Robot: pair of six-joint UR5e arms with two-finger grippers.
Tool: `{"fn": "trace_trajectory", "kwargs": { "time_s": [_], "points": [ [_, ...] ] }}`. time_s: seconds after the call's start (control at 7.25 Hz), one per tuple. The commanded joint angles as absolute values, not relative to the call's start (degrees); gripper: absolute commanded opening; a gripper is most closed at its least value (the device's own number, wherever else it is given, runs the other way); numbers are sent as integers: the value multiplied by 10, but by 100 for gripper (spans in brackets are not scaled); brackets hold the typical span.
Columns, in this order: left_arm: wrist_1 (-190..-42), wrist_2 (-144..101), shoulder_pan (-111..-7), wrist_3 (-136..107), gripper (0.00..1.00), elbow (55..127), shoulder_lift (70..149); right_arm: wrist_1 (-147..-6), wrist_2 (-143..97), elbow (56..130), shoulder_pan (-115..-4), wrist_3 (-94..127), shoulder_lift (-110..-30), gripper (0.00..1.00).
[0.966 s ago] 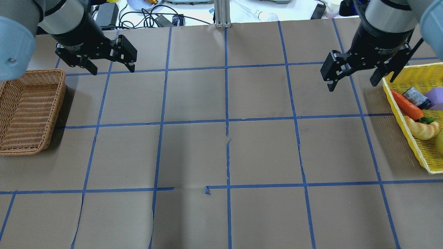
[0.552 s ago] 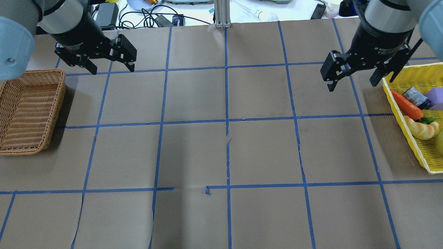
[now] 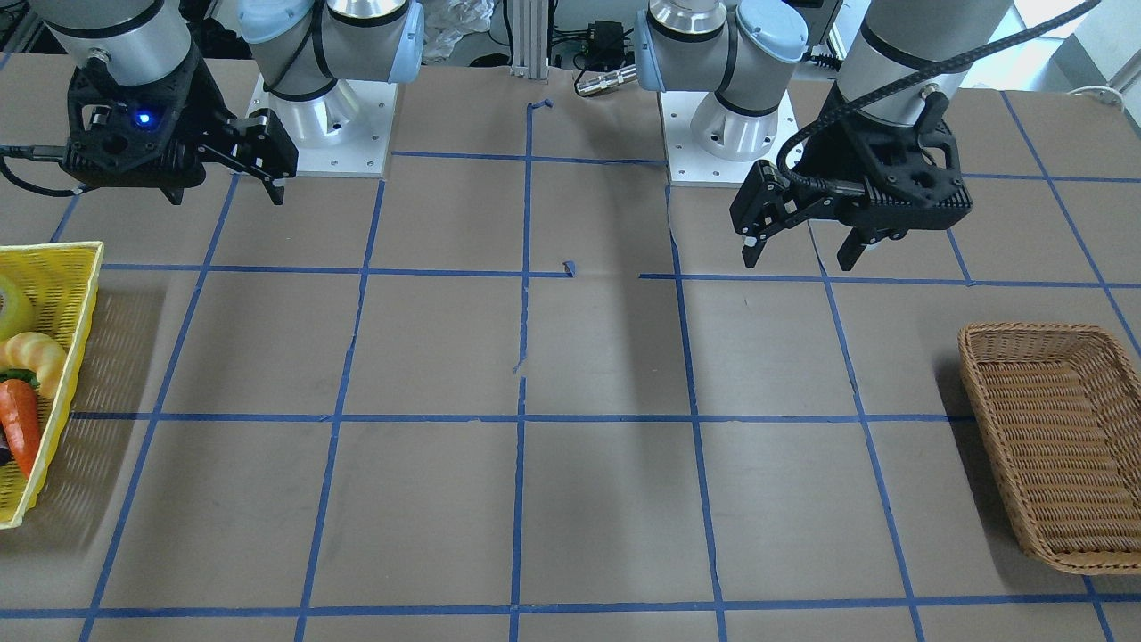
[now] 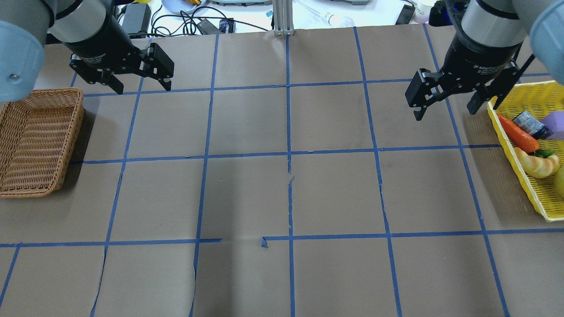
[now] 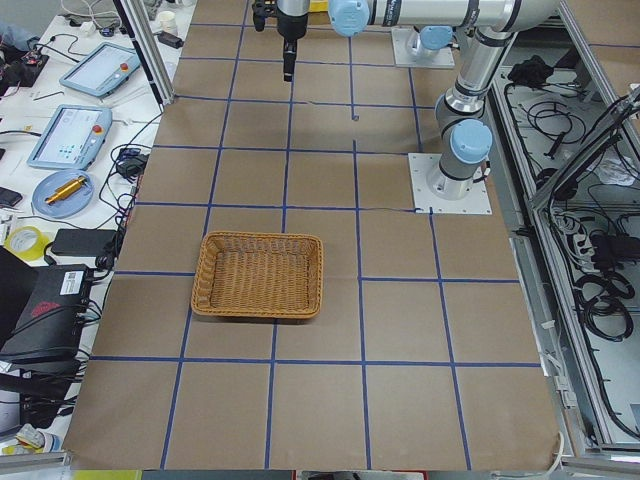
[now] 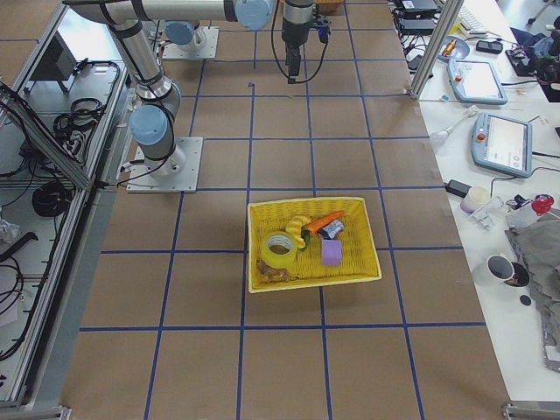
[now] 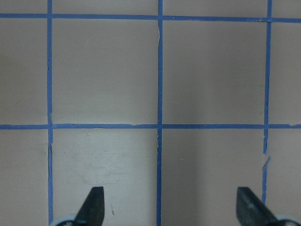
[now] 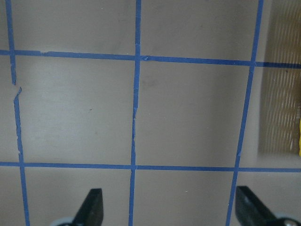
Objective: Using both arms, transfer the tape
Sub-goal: 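Move the right gripper down into the yellow basket over the tape roll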
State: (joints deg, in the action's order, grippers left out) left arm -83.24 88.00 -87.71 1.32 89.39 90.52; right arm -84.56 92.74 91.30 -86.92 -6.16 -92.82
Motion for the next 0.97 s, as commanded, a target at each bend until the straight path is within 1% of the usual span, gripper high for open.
{"fn": "trace_trajectory", "kwargs": {
  "time_s": [0.0,0.14,0.28,0.55,0.69,0.83],
  "points": [
    [-831,881,-877,13,100,894,905,-859,938,911,-857,-86,-923,100],
    [-832,881,-877,13,100,895,905,-860,936,912,-842,-140,-922,100],
    [-831,880,-877,13,100,894,905,-877,938,912,-799,-208,-917,100],
    [-831,881,-877,13,100,895,905,-900,932,912,-628,-447,-870,100],
    [-831,881,-877,13,100,895,904,-939,927,914,-555,-564,-837,100],
    [-831,881,-877,13,100,895,904,-986,933,914,-515,-630,-798,100]
  ]
}}
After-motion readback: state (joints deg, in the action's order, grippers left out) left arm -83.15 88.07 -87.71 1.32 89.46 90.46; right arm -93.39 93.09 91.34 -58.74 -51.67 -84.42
